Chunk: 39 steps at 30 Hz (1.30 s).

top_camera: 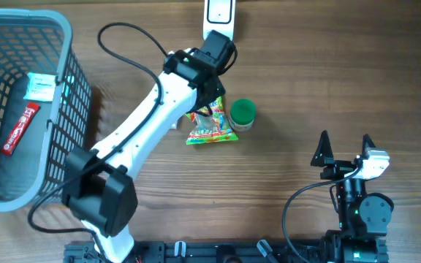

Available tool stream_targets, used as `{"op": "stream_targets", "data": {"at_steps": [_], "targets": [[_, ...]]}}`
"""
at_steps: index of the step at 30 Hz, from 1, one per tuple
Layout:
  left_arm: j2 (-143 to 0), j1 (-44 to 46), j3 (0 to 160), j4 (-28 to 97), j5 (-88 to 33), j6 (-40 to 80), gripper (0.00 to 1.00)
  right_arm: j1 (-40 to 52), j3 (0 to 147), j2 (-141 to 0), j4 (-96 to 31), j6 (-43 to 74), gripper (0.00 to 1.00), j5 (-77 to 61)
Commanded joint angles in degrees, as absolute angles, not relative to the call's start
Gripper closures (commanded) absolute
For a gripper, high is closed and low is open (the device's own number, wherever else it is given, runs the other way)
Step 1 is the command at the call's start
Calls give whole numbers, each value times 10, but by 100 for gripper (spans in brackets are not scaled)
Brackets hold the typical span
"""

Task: Scan the item barcode
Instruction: 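Lower the Haribo bag beside the jar and release it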

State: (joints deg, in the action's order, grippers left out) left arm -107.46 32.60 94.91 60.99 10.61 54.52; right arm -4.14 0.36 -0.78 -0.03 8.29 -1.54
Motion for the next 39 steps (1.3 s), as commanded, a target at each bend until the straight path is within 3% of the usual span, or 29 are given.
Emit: {"op": "stream_targets", "data": {"at_steps": [1, 7, 13, 18, 23, 33, 35, 38, 39], "targets": [[-1099, 326, 941, 595, 95, 545, 96, -40, 3, -4, 2, 76, 0, -13], [-1136, 326, 848, 580, 79, 619, 96, -40, 3, -4, 2, 76, 0, -13], [-1136, 326, 729, 482, 24, 621, 96, -40, 3, -4, 2, 76, 0, -13], [-1020, 327, 759, 521, 91, 617, 96, -40, 3, -4, 2, 76, 0, -13], [-896, 327, 771, 489, 115, 617, 81, -40, 3, -4, 2, 76, 0, -13], [-1101, 357, 768, 534, -39, 620, 82, -40, 3, -4, 2, 77, 0, -13], [-1098, 373, 768, 511, -32, 620, 76, -40, 3, -4, 2, 76, 0, -13], [-1089, 377, 769, 506, -20, 620, 82, -40, 3, -4, 2, 76, 0, -13], [-1078, 374, 770, 510, -15, 620, 96, -40, 3, -4, 2, 77, 0, -13]]}}
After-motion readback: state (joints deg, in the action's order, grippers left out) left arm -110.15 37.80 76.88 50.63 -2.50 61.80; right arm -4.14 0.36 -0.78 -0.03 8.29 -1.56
